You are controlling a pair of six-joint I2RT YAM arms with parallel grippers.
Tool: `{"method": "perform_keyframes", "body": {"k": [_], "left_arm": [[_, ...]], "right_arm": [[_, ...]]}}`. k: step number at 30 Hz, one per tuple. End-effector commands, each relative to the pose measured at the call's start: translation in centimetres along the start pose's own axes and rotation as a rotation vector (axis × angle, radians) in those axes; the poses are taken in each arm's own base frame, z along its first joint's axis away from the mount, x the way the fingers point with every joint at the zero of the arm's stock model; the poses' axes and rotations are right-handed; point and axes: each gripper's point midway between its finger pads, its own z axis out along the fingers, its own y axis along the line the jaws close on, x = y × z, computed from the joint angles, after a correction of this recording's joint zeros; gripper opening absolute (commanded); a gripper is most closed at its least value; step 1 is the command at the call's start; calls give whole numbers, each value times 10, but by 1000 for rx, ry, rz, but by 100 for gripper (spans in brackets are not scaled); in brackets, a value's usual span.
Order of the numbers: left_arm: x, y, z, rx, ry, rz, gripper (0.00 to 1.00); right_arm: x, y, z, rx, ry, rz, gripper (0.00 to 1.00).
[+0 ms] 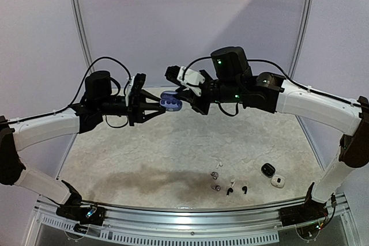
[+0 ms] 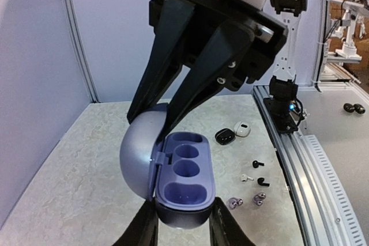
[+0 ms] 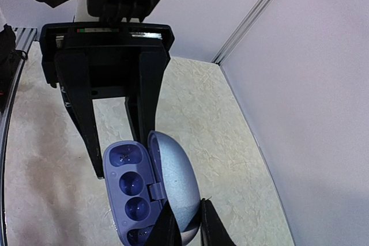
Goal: Insert the wireless bluetooth earbuds into the charging case
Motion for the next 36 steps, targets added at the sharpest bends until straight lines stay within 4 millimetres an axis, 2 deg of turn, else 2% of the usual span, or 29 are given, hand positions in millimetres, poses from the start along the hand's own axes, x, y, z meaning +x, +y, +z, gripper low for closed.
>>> {"method": "perform_keyframes", "body": {"k": [1,5,8,10,19,24,30,32,36], "left_arm": [[3,-5,6,24,-1,-14,24],[2,-4,6,24,-4,-15,20],[2,-4,6,25,-3,-21,32],[2,-5,7,29,-4,-28,34],[2,-5,11,39,-4,-29,26],[-1,-5,13,38,-18,-30,32],[0,-5,15,38,-15,-40,33],[1,-5,15,38,-14,-41,31],[3,-5,15,38,-9,-48,20]], "right_arm": [[-11,-3,2,12,-38,13,0],[-11,-2,4,8,-38,16,0],[-11,-2,5,9,-39,19,0],[-11,-4,5,16,-41,19,0],[-12,-4,7,17,-39,15,0],[-10,-5,8,24,-33,18,0],[-10,-6,10,28,-31,19,0],[-9,-7,11,34,-28,21,0],[-10,-8,10,39,-32,26,0]]}}
